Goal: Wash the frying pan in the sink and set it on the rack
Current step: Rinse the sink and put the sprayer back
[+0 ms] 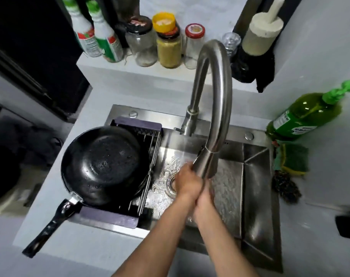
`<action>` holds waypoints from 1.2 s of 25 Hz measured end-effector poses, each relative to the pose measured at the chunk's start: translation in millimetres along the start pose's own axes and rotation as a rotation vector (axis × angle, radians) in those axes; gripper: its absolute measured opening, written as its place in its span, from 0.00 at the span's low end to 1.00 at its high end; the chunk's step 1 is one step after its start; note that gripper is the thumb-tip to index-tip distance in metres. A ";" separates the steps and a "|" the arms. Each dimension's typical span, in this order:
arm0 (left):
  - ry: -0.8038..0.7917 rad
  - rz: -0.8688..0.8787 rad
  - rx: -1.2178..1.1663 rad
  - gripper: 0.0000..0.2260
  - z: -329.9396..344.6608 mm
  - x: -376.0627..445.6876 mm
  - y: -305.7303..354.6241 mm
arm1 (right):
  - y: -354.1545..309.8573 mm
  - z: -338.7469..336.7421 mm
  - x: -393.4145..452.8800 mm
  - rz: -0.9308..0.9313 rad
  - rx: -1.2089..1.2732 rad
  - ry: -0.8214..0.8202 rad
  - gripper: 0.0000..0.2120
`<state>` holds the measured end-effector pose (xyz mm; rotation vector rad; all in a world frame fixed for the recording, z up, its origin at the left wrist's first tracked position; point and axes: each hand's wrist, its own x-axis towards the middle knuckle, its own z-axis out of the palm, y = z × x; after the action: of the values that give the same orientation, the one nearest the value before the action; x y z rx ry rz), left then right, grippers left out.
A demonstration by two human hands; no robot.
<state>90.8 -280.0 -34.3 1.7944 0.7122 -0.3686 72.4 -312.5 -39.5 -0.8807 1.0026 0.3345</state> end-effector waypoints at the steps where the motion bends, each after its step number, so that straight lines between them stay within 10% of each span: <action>1: 0.018 0.124 0.116 0.04 -2.8 1.8 -2.3 | -0.8 -1.9 -6.5 0.076 0.059 -0.072 0.12; 3: -0.047 0.234 0.027 0.05 -17.1 8.4 -11.6 | -14.6 -15.6 -21.1 0.027 -0.118 -0.181 0.12; 10: -0.287 -0.012 -0.154 0.12 -32.4 -8.5 -61.5 | -98.3 -12.7 -82.9 -1.152 -1.161 -0.105 0.16; 19: -0.208 0.056 0.137 0.11 -85.5 -5.3 -74.5 | -120.7 -31.5 -3.3 -0.810 -1.319 0.112 0.08; 25: -0.206 0.325 1.149 0.13 -117.4 -13.3 -98.8 | -149.3 -48.2 26.2 -0.810 -1.422 0.056 0.07; 30: -0.431 0.461 1.382 0.14 -129.7 -26.3 -103.4 | -167.0 -84.9 26.5 -0.660 -1.700 -0.006 0.15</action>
<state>-7.3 -145.0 -53.2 2.8913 -0.4535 -1.0389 138.9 -485.4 -1.3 -2.6298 0.1424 0.5967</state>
